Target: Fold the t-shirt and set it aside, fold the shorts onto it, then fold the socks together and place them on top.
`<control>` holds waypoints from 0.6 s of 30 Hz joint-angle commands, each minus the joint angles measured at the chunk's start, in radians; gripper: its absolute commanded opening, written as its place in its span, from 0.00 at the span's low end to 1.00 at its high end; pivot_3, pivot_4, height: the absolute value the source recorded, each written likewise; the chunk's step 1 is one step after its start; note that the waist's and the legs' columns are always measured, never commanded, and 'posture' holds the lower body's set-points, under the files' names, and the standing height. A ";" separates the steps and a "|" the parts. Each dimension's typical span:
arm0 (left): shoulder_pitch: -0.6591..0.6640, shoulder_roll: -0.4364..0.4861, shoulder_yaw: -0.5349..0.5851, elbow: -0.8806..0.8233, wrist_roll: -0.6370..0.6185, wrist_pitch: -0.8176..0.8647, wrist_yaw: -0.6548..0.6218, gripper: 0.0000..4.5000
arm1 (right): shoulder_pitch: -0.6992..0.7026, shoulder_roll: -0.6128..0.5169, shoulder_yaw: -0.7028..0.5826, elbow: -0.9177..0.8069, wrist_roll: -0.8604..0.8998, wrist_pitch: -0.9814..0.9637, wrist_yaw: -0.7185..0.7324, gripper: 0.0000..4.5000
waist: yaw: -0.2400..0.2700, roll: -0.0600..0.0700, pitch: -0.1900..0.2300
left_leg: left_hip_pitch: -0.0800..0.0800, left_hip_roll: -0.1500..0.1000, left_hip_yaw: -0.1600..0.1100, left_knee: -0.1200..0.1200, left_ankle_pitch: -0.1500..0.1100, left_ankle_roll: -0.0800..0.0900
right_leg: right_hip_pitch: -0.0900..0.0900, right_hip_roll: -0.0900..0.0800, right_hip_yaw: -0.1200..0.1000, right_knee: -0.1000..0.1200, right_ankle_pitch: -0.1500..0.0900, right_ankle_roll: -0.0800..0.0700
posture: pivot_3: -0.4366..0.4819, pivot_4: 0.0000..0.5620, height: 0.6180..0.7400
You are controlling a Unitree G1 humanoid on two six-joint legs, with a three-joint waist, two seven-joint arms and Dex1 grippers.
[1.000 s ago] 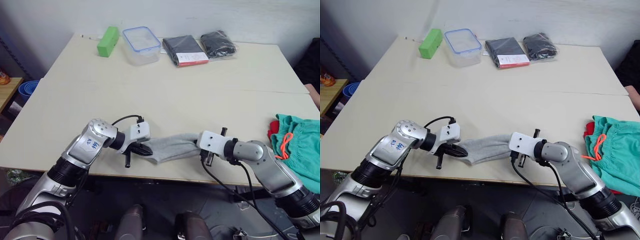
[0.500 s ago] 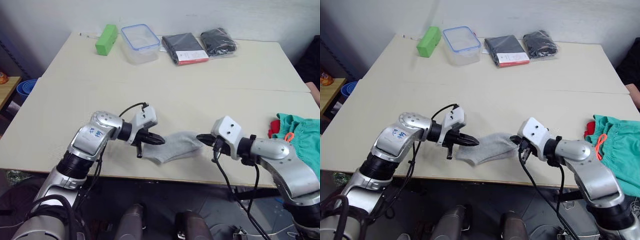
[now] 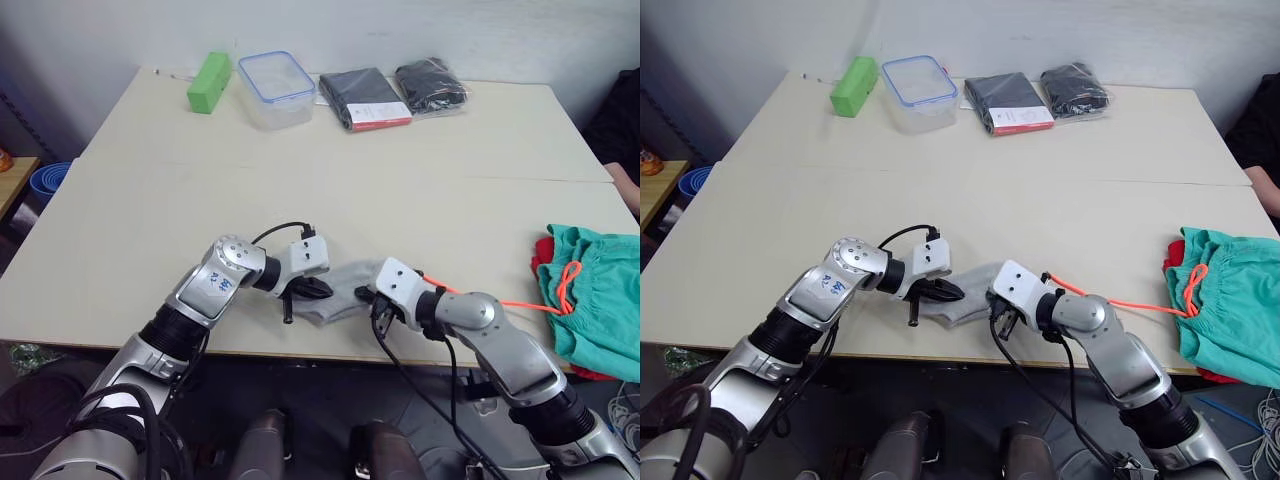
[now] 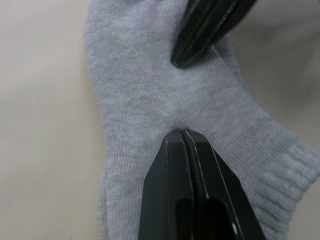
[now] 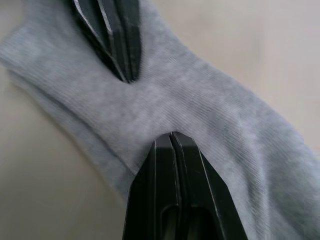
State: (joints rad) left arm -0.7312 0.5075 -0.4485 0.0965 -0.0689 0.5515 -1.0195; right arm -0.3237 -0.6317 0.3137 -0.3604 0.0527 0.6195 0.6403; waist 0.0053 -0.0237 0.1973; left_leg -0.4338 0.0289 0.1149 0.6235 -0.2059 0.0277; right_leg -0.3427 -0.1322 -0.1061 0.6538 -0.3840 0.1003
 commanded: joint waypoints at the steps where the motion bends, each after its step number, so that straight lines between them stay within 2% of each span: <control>1: 0.037 0.020 -0.016 0.021 0.033 0.018 -0.006 0.01 | 0.078 -0.063 -0.104 -0.015 -0.002 0.051 -0.004 0.00 | 0.001 0.000 0.000 | 0.001 0.000 0.000 0.000 0.000 0.000 | 0.001 0.000 0.000 -0.001 0.000 0.000 | 0.48 0.27 1.00; 4: 0.048 0.021 -0.010 0.005 0.023 0.026 -0.010 0.01 | 0.149 -0.061 -0.246 -0.138 0.119 0.128 0.028 0.00 | 0.005 0.000 0.000 | 0.001 0.000 0.000 -0.002 -0.001 0.000 | 0.001 0.000 0.000 -0.001 0.000 0.000 | 0.48 0.27 1.00; 8: 0.061 0.018 -0.004 -0.036 0.011 0.026 -0.033 0.01 | 0.249 -0.020 -0.490 -0.364 0.365 0.391 0.050 0.00 | 0.001 0.000 0.000 | 0.002 0.001 0.000 -0.003 -0.001 -0.001 | 0.001 0.001 0.000 -0.001 0.000 0.000 | 0.48 0.27 1.00; 12: 0.063 0.017 -0.005 -0.051 0.017 0.024 -0.037 0.01 | 0.302 0.052 -0.640 -0.454 0.525 0.604 0.005 0.00 | 0.001 0.000 0.000 | 0.002 0.001 -0.001 -0.004 -0.003 0.003 | 0.001 0.001 0.000 -0.002 0.000 -0.001 | 0.48 0.27 1.00; 15: 0.061 0.016 -0.013 -0.047 0.027 0.010 -0.038 0.00 | 0.300 0.220 -0.739 -0.459 0.607 0.784 -0.079 0.11 | 0.000 0.001 -0.001 | 0.002 0.001 -0.001 -0.005 -0.004 0.004 | 0.001 0.001 0.000 -0.002 0.000 -0.001 | 0.48 0.27 1.00; 18: 0.060 0.017 -0.018 -0.043 0.035 -0.004 -0.044 0.00 | 0.241 0.424 -0.820 -0.422 0.626 0.934 -0.160 0.34 | -0.002 0.002 -0.002 | 0.002 0.001 -0.002 -0.008 -0.003 0.003 | 0.000 0.001 0.000 -0.002 -0.001 -0.002 | 0.48 0.27 1.00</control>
State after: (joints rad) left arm -0.6922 0.5229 -0.4269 0.0499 -0.0548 0.5461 -1.0496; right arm -0.0482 -0.2573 -0.4470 -0.7774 0.6493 1.4722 0.5218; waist 0.0029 -0.0216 0.1958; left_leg -0.4321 0.0293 0.1134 0.6154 -0.2083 0.0300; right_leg -0.3431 -0.1318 -0.1059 0.6514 -0.3847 0.0987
